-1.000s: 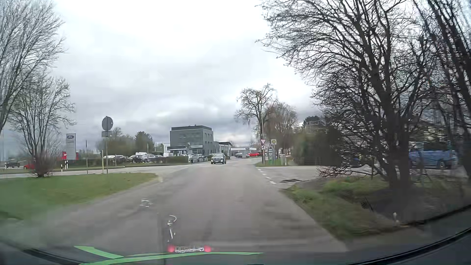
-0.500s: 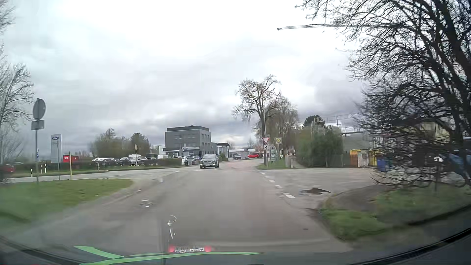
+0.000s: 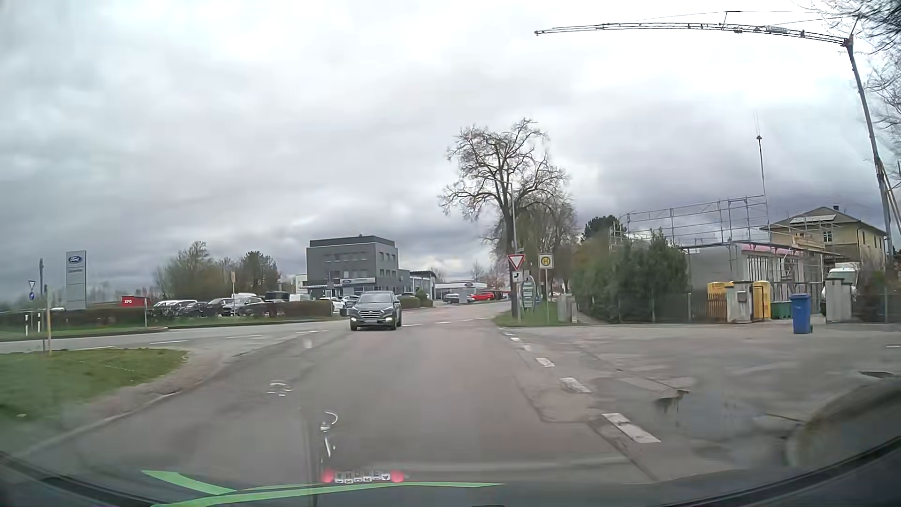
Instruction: Follow the waypoints while adhering to traffic rules and regulations
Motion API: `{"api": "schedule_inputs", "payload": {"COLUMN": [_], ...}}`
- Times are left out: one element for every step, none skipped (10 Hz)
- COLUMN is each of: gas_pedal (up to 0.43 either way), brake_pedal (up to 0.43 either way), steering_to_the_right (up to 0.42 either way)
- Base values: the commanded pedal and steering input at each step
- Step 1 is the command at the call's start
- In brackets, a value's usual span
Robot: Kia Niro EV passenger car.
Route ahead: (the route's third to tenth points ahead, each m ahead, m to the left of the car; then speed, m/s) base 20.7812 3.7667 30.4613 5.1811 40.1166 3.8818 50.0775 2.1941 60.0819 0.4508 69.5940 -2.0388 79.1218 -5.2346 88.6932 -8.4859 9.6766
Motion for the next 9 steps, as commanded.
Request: {"api": "schedule_inputs", "payload": {"gas_pedal": [0.000, 0.000, 0.000, 0.000, 0.000, 0.000, 0.000, 0.000, 0.000], "brake_pedal": [0.000, 0.000, 0.000, 0.000, 0.000, 0.000, 0.000, 0.000, 0.000], "steering_to_the_right": [0.006, 0.006, 0.006, 0.006, 0.006, 0.006, 0.006, 0.006, 0.006]}}
